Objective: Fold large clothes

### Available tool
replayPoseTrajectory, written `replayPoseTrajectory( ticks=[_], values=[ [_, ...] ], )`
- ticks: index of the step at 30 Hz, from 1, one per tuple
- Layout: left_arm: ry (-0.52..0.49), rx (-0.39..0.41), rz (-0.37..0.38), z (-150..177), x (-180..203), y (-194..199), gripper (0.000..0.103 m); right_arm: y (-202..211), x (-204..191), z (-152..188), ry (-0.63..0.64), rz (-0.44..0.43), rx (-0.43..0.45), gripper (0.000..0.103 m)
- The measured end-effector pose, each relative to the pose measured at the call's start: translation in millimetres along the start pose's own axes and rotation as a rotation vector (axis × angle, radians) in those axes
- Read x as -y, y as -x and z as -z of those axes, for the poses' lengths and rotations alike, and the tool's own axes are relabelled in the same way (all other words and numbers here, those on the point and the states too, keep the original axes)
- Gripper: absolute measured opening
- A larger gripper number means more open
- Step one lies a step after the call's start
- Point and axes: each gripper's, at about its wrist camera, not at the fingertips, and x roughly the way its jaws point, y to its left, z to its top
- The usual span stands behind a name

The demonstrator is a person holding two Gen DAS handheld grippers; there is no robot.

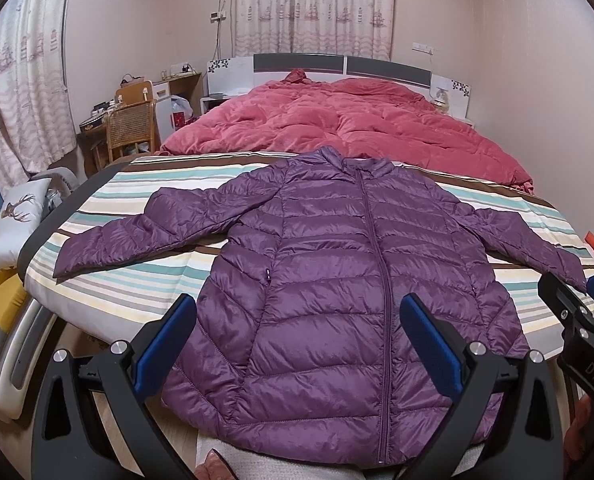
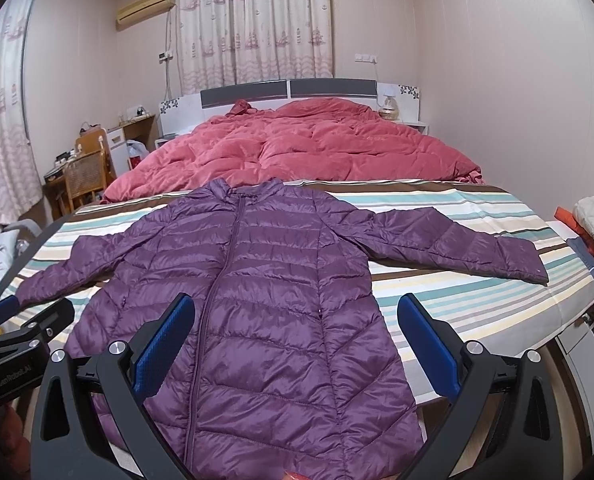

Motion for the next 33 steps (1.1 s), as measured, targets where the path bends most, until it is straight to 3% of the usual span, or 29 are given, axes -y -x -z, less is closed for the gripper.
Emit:
replayPoseTrajectory(
  ticks=[33],
  values=[
    [0.024, -0.011, 0.040, 2.8, -6.3, 1.0, 0.101, 9.3, -7.8, 2.2, 0.026, -0.048, 0.010, 0.100]
  ],
)
